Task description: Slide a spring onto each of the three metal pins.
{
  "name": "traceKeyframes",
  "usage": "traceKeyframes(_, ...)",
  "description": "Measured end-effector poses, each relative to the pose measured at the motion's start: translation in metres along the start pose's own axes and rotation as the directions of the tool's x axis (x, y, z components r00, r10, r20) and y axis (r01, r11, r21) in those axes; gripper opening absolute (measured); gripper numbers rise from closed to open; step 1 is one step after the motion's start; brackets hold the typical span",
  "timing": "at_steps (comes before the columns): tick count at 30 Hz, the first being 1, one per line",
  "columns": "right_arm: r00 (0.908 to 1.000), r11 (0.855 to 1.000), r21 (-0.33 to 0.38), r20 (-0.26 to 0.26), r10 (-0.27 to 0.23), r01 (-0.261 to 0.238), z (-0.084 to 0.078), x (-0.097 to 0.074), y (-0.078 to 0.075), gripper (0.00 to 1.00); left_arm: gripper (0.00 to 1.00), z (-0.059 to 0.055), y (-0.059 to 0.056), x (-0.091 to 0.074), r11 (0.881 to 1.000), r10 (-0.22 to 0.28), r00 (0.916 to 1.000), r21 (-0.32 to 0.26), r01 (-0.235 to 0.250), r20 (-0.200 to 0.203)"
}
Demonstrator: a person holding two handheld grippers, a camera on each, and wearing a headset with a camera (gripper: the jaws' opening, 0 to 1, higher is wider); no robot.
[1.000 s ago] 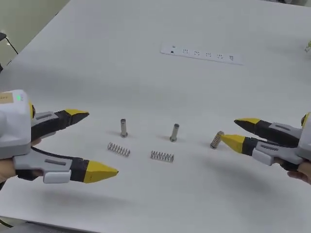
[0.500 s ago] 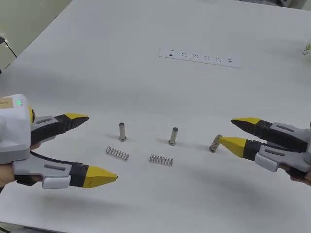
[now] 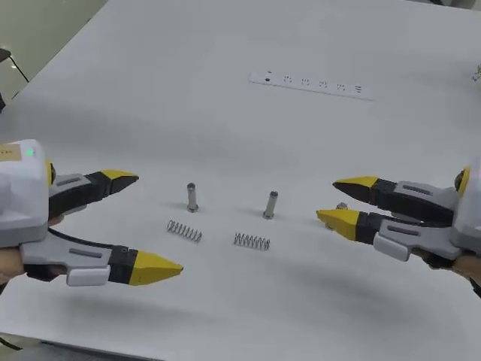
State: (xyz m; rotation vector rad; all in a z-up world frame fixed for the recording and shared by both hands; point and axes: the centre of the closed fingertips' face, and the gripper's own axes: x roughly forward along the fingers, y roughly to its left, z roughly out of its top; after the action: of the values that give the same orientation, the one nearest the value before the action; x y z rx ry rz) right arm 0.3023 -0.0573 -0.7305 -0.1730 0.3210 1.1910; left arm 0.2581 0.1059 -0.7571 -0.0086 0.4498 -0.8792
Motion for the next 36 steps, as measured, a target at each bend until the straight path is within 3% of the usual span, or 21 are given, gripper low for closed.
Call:
traceKeyframes(12,0.9953,0.994,-0.048,-0.029,0.093,-0.094,0.000,0.029,0.027,0.27,0.96,-0.001,-0.001,0.000,1.000,0.000,1.0000,-0.001,0.000,-0.001)
traceKeyframes(19,0.9881,0.988,-0.051,-0.066,0.139,-0.143,-0.009,0.048,0.043,0.26,0.96,-0.002,-0.002,0.000,1.000,0.002,1.0000,-0.003,-0.002,-0.003)
traceKeyframes(24,0.9835,0.987,-0.058,-0.109,0.144,-0.151,-0.021,0.061,0.044,0.24,0.96,-0.004,-0.002,-0.001,1.000,0.001,0.9999,-0.001,-0.001,-0.010)
traceKeyframes(28,0.9769,0.984,-0.076,-0.155,0.147,-0.160,-0.030,0.067,0.045,0.23,0.96,-0.003,0.000,-0.003,1.000,0.006,1.0000,-0.005,-0.006,-0.006)
traceKeyframes(32,0.9634,0.980,-0.117,-0.234,0.131,-0.162,-0.044,0.072,0.043,0.22,0.96,-0.004,0.000,-0.003,1.000,0.006,0.9999,-0.007,-0.006,-0.008)
traceKeyframes(36,0.9539,0.975,-0.136,-0.268,0.134,-0.176,-0.048,0.079,0.044,0.21,0.96,-0.006,-0.001,-0.002,1.000,0.003,0.9999,-0.009,-0.003,-0.011)
